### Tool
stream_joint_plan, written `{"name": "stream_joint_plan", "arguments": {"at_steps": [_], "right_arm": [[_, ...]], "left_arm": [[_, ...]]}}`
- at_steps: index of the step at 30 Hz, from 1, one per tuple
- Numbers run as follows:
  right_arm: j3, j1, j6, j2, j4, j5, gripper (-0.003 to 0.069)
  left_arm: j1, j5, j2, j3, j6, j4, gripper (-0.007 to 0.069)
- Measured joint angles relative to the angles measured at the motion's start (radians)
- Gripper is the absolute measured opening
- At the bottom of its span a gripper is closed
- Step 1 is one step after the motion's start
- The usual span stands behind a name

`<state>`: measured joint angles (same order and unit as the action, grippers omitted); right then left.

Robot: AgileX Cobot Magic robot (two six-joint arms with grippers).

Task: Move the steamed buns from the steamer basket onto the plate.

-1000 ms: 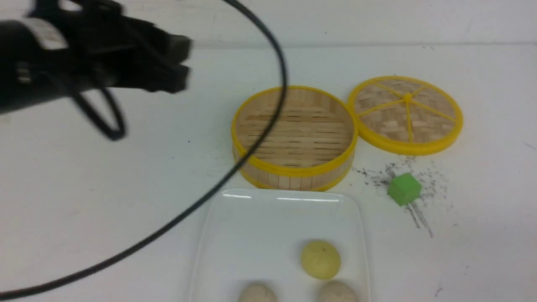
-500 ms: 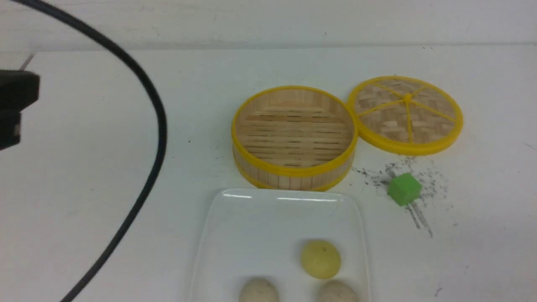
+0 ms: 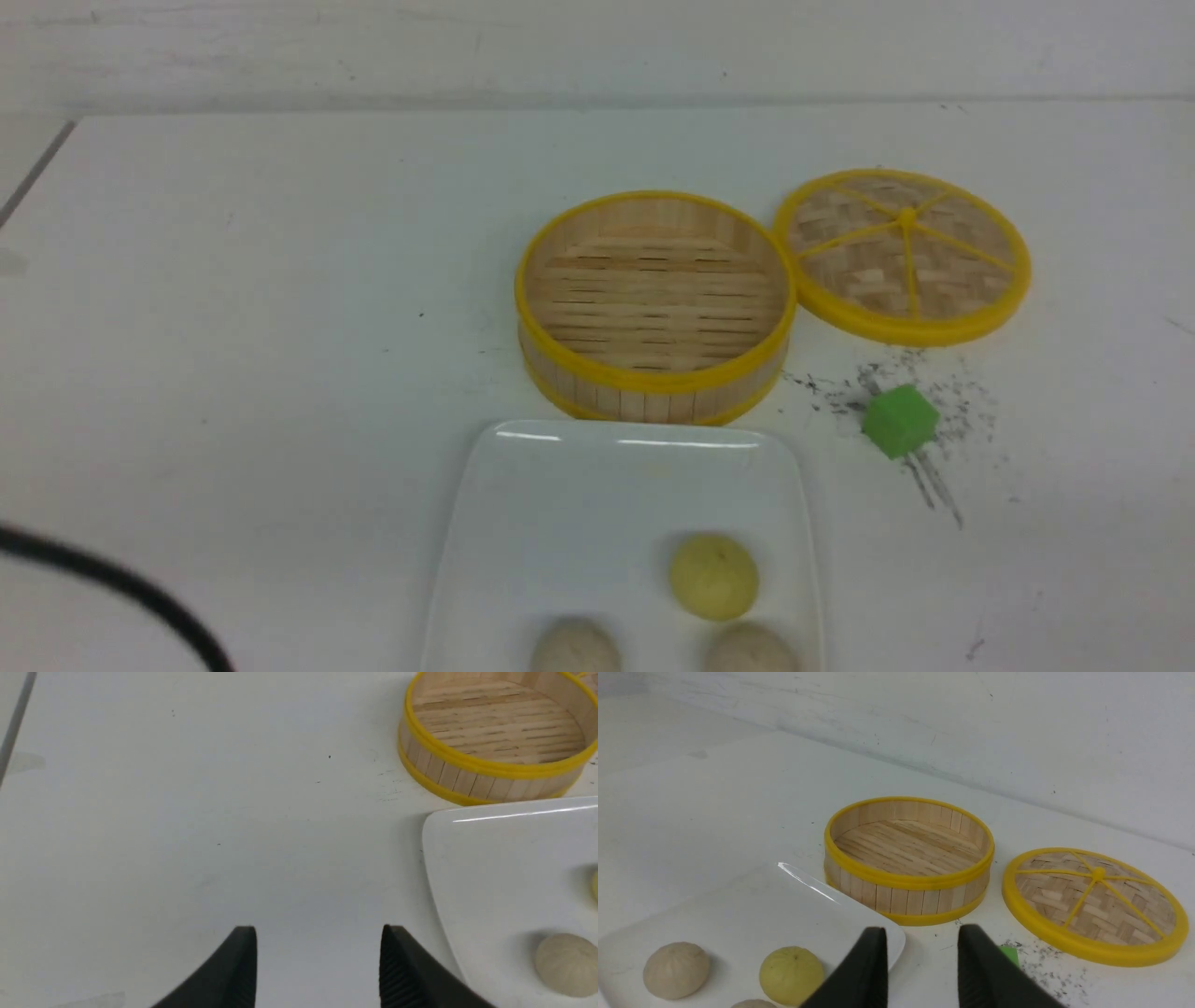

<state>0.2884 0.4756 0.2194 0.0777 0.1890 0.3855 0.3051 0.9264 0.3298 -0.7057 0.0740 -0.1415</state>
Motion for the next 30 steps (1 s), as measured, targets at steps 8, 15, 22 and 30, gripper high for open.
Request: {"name": "stream_joint_plan", "arguments": {"at_steps": [8,15,22,30], "right_arm": [[0.0,0.0,0.0,0.0,0.0,0.0,0.024],[0.0,0.0,0.0,0.0,0.001,0.001,0.024],[-0.002,0.0,0.0,0.0,0.001,0.001,0.024],[-0.003,0.0,0.052,0.0,-0.007,-0.056,0.024]], "left_arm": [[0.0,-0.119,-0.312,0.167,-0.074,0.0,0.0356],[0.0,-0.145,-0.346,0.276,-0.074,-0.004,0.0356],[0.0,-0.174,-0.346,0.316,-0.058,-0.033,0.0356],[0.0,-0.192,-0.346,0.326,-0.057,-0.052,0.0356]]}}
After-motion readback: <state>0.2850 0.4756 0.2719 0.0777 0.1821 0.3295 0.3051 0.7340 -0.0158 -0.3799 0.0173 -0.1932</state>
